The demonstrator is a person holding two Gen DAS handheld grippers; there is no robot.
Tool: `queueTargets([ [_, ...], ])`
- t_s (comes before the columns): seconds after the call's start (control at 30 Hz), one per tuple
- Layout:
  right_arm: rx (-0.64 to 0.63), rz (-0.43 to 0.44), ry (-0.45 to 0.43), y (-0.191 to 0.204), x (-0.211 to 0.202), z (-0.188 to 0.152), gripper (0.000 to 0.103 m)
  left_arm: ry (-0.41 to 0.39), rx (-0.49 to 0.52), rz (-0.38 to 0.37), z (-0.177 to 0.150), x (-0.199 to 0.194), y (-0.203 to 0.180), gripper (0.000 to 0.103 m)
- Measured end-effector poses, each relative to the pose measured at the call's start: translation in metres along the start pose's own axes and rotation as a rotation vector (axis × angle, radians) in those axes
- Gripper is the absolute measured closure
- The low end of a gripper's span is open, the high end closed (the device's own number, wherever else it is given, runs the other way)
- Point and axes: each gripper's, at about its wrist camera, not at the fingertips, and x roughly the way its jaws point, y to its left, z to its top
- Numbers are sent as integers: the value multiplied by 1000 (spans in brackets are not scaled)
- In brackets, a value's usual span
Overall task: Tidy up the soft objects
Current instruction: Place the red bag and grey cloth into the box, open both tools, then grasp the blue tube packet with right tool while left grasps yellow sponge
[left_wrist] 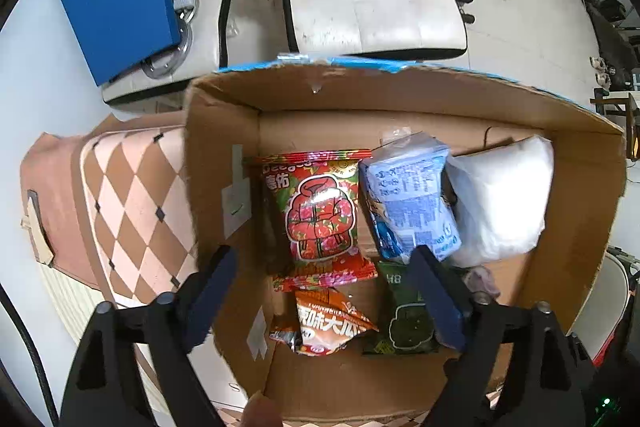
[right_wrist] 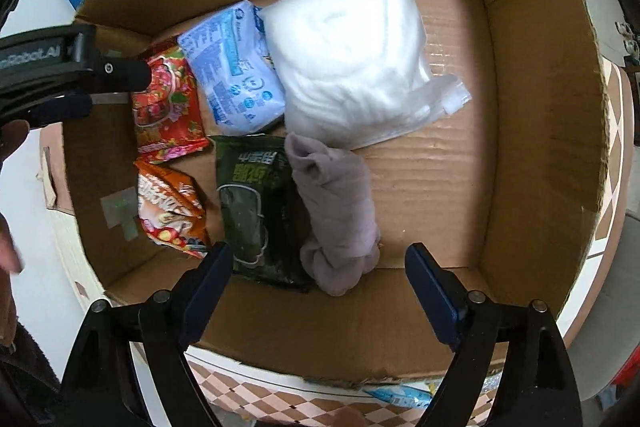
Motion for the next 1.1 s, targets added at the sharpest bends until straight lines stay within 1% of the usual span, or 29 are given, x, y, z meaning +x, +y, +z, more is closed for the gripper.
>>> queueTargets([
  [0.03, 2, 5, -9, 1, -4, -2, 3, -11, 3, -1, -3, -3, 1, 9],
  [0.07, 1, 5, -22, 2, -7, -3, 0, -26, 4, -2, -8, -7, 1, 9],
  [0.13, -13, -18, -57, 5, -14, -8, 0, -60, 6, 5, -21, -17, 1, 9],
  [0.17, -22, -42, -79, 7, -19, -10, 0, -75, 8, 9, -22, -18, 1, 8],
  [0.23, -37, -72, -116, 10, -28, -15, 0, -116, 7, 30, -36, -25, 1, 8],
  [0.43, -77, -121, -207, 9, -56, -41, 0, -178, 34, 38, -88, -40, -3, 8],
  [0.47, -80, -121, -218, 8, -61, -45, 0, -196, 31, 29, -99, -45, -4, 8],
  [0.6, -68, -116, -261, -2, -82, -63, 0, -218, 31, 3, -128, -52, -6, 8],
  [0.7, -50, -89, -272, -6, -90, -73, 0, -229, 14, -11, -144, -60, -7, 8],
  [0.77, -55, -90, -283, -7, -96, -83, 0, -246, 1, -9, -154, -67, -8, 8],
  [0.9, -45, -59, -327, -20, -109, -115, 0, -298, -21, -25, -195, -80, -15, 8],
  [0.93, -41, -41, -337, -29, -111, -130, 0, -311, -23, -26, -207, -80, -18, 8],
  [1.0, -39, -24, -338, -42, -109, -154, 0, -340, -22, -6, -236, -74, -26, 8],
  [1.03, -49, -24, -344, -51, -104, -174, 0, -350, -13, 11, -248, -68, -30, 8],
  [1.1, -79, -62, -334, -60, -90, -203, 0, -351, -3, 78, -275, -48, -39, 8],
])
